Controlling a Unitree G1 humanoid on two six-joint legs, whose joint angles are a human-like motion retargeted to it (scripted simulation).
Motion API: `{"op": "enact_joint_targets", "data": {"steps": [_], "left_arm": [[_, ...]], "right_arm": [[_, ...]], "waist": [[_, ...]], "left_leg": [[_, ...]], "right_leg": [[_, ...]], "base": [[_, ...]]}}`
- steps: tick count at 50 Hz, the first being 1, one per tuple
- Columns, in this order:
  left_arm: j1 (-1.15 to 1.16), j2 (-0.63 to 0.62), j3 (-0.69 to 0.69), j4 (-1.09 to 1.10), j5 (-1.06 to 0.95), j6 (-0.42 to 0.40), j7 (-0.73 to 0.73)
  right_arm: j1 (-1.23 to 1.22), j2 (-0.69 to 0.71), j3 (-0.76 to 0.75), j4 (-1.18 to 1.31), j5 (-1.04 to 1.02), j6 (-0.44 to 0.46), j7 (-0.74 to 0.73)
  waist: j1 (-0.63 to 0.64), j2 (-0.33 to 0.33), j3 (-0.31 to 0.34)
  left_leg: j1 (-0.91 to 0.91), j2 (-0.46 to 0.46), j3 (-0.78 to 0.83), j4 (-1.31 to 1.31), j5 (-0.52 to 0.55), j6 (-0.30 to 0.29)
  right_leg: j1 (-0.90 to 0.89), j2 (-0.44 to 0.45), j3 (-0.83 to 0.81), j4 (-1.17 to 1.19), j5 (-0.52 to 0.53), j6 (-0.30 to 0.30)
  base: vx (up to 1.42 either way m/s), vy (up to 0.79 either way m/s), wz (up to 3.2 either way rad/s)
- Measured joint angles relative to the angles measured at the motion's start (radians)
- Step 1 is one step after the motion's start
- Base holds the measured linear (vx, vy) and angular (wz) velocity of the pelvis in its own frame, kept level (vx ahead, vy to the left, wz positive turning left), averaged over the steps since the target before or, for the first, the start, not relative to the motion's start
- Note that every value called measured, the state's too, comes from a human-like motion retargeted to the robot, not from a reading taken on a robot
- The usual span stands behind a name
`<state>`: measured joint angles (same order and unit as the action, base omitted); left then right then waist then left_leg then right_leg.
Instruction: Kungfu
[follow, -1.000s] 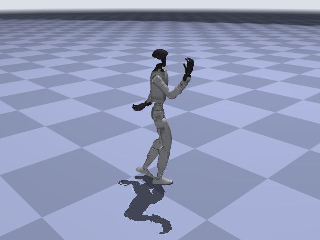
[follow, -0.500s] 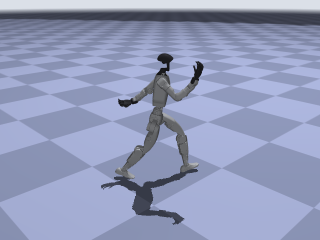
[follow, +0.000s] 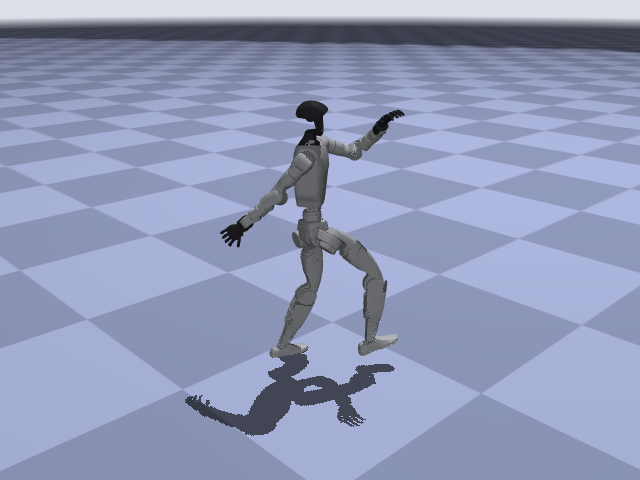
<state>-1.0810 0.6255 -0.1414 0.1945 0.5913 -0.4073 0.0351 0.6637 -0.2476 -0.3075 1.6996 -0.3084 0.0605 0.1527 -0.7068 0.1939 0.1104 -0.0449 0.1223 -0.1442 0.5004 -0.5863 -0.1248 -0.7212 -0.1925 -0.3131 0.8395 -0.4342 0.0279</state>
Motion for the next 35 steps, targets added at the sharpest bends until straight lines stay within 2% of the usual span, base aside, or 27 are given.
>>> {"op": "enact_joint_targets", "data": {"steps": [2, 3, 4, 5, 6, 7, 8, 9, 10, 12, 13, 14, 15, 18, 20, 22, 25, 27, 30, 32, 35], "left_arm": [[-0.071, 0.123, 0.001, -0.022, -0.024, -0.021, 0.075], [-0.093, 0.181, 0.003, -0.026, -0.042, -0.032, 0.092], [-0.117, 0.227, 0.004, -0.026, -0.052, -0.046, 0.098], [-0.143, 0.266, 0.004, -0.025, -0.058, -0.06, 0.099], [-0.161, 0.315, 0.017, -0.026, -0.042, -0.068, 0.103], [-0.17, 0.355, 0.024, -0.031, -0.009, -0.068, 0.122], [-0.16, 0.377, 0.018, -0.042, 0.058, -0.052, 0.169], [-0.162, 0.362, 0.017, -0.048, 0.122, -0.026, 0.227], [-0.168, 0.328, 0.017, -0.05, 0.183, 0.004, 0.291], [-0.151, 0.289, 0.016, -0.039, 0.244, 0.006, 0.391], [-0.143, 0.3, 0.016, -0.032, 0.241, -0.017, 0.414], [-0.132, 0.31, 0.025, -0.026, 0.237, -0.027, 0.428], [-0.119, 0.319, 0.038, -0.021, 0.233, -0.032, 0.436], [-0.086, 0.336, 0.105, -0.025, 0.238, 0.029, 0.445], [-0.061, 0.336, 0.122, -0.043, 0.229, 0.031, 0.453], [-0.024, 0.319, 0.113, -0.064, 0.217, 0.023, 0.477], [0.032, 0.234, 0.1, -0.08, 0.239, 0.009, 0.488], [0.096, 0.153, 0.095, -0.077, 0.249, 0.0, 0.454], [0.231, 0.024, 0.07, -0.051, 0.221, -0.024, 0.375], [0.344, -0.05, 0.06, -0.009, 0.225, -0.049, 0.343], [0.514, -0.22, 0.053, 0.141, 0.299, -0.089, 0.381]], "right_arm": [[0.107, -0.079, -0.068, 0.0, -0.008, 0.005, -0.025], [0.152, -0.112, -0.13, 0.0, 0.004, 0.012, -0.049], [0.185, -0.126, -0.203, 0.0, 0.055, 0.01, -0.07], [0.213, -0.132, -0.282, 0.0, 0.124, 0.003, -0.089], [0.228, -0.126, -0.358, 0.0, 0.231, -0.047, -0.089], [0.236, -0.116, -0.416, 0.0, 0.356, -0.108, -0.081], [0.231, -0.099, -0.438, 0.0, 0.517, -0.192, -0.058], [0.207, -0.062, -0.478, 0.0, 0.675, -0.28, -0.059], [0.174, -0.015, -0.528, 0.0, 0.833, -0.369, -0.071], [0.076, 0.046, -0.619, -0.069, 1.066, -0.541, -0.103], [0.029, 0.071, -0.641, -0.147, 1.162, -0.586, -0.106], [-0.017, 0.09, -0.635, -0.24, 1.231, -0.59, -0.091], [-0.062, 0.106, -0.615, -0.34, 1.288, -0.573, -0.066], [-0.132, 0.073, -0.462, -0.687, 1.361, -0.361, 0.198], [-0.142, -0.001, -0.39, -0.902, 1.339, -0.204, 0.354], [-0.113, -0.133, -0.367, -1.107, 1.344, -0.127, 0.444], [-0.059, -0.374, -0.405, -1.343, 1.417, -0.083, 0.494], [-0.093, -0.52, -0.423, -1.455, 1.459, -0.089, 0.509], [-0.282, -0.684, -0.338, -1.589, 1.418, -0.059, 0.542], [-0.513, -0.686, -0.176, -1.661, 1.308, -0.024, 0.602], [-0.844, -0.555, 0.158, -1.61, 1.127, 0.03, 0.723]], "waist": [[-0.146, -0.012, 0.026], [-0.214, -0.037, 0.039], [-0.267, -0.075, 0.039], [-0.314, -0.119, 0.031], [-0.332, -0.135, -0.017], [-0.347, -0.134, -0.037], [-0.361, -0.099, 0.0], [-0.353, -0.082, -0.006], [-0.335, -0.074, -0.033], [-0.34, -0.05, -0.052], [-0.357, -0.034, -0.041], [-0.375, -0.021, -0.03], [-0.394, -0.01, -0.018], [-0.414, 0.004, 0.051], [-0.372, 0.004, 0.072], [-0.301, -0.004, 0.061], [-0.181, -0.047, 0.047], [-0.1, -0.091, 0.059], [0.027, -0.132, 0.102], [0.125, -0.105, 0.13], [0.325, -0.036, 0.11]], "left_leg": [[0.065, 0.014, 0.003, 0.034, -0.054, 0.004], [0.124, 0.018, 0.023, 0.036, -0.074, 0.012], [0.191, 0.003, 0.037, 0.034, -0.078, 0.018], [0.262, -0.021, 0.047, 0.03, -0.073, 0.024], [0.287, -0.066, 0.071, 0.026, -0.045, 0.036], [0.294, -0.07, 0.091, 0.05, -0.028, 0.039], [0.264, 0.008, 0.104, 0.132, -0.036, 0.026], [0.244, 0.032, 0.137, 0.151, -0.013, 0.028], [0.23, 0.03, 0.179, 0.138, 0.026, 0.038], [0.216, 0.079, 0.3, 0.077, 0.093, 0.032], [0.211, 0.119, 0.356, 0.052, 0.118, 0.03], [0.199, 0.154, 0.395, 0.033, 0.139, 0.03], [0.185, 0.185, 0.427, 0.017, 0.159, 0.032], [0.102, 0.247, 0.289, -0.028, 0.236, -0.063], [0.041, 0.293, 0.219, -0.059, 0.272, -0.111], [-0.049, 0.345, 0.204, -0.082, 0.314, -0.13], [-0.194, 0.352, 0.181, -0.133, 0.392, -0.137], [-0.272, 0.291, 0.111, -0.164, 0.447, -0.137], [-0.383, 0.233, 0.028, -0.206, 0.522, -0.137], [-0.491, 0.246, 0.003, -0.226, 0.568, -0.137], [-0.634, 0.269, 0.069, -0.256, 0.577, -0.137]], "right_leg": [[0.022, 0.003, 0.062, -0.176, -0.033, -0.022], [0.062, 0.01, 0.126, -0.276, -0.016, -0.038], [0.134, 0.008, 0.206, -0.39, 0.125, 0.018], [0.221, 0.0, 0.295, -0.511, 0.328, 0.11], [0.171, -0.028, 0.271, -0.454, 0.424, 0.1], [0.124, -0.02, 0.267, -0.388, 0.467, 0.098], [0.083, 0.058, 0.3, -0.305, 0.401, 0.11], [0.052, 0.027, 0.249, -0.233, 0.345, 0.106], [0.026, -0.057, 0.155, -0.168, 0.292, 0.095], [-0.013, -0.086, 0.143, -0.061, 0.181, 0.091], [-0.009, -0.135, 0.081, -0.048, 0.182, 0.081], [0.003, -0.178, 0.031, -0.034, 0.172, 0.074], [0.019, -0.217, -0.012, -0.02, 0.157, 0.068], [0.062, -0.201, -0.066, -0.001, 0.093, 0.053], [0.095, -0.196, -0.115, 0.002, 0.063, 0.059], [0.113, -0.207, -0.151, 0.009, 0.031, 0.074], [0.133, -0.246, -0.155, 0.012, 0.004, 0.139], [0.137, -0.269, -0.093, 0.025, -0.012, 0.182], [0.126, -0.212, 0.09, 0.04, -0.063, 0.232], [0.092, -0.144, 0.106, 0.056, -0.11, 0.234], [0.008, -0.227, -0.024, 0.15, -0.178, 0.197]], "base": [[0.81, -1.08, 0.38], [0.86, -1.21, 0.39], [0.83, -1.18, 0.6], [0.72, -1.12, 0.42], [0.64, -1.13, 0.11], [0.58, -1.16, -0.24], [0.46, -1.02, 0.13], [0.3, -0.8, 0.65], [0.27, -0.55, 1.17], [0.31, -0.35, 1.51], [0.29, -0.23, 1.8], [0.3, -0.21, 1.98], [0.32, -0.24, 2.2], [0.17, -0.21, 2.27], [0.13, -0.34, 2.23], [-0.05, -0.37, 2.51], [-0.27, -0.21, 2.87], [-0.53, -0.05, 2.8], [-0.68, -0.18, 2.24], [-0.59, -0.4, 1.62], [-0.4, -0.13, 1.18]]}}
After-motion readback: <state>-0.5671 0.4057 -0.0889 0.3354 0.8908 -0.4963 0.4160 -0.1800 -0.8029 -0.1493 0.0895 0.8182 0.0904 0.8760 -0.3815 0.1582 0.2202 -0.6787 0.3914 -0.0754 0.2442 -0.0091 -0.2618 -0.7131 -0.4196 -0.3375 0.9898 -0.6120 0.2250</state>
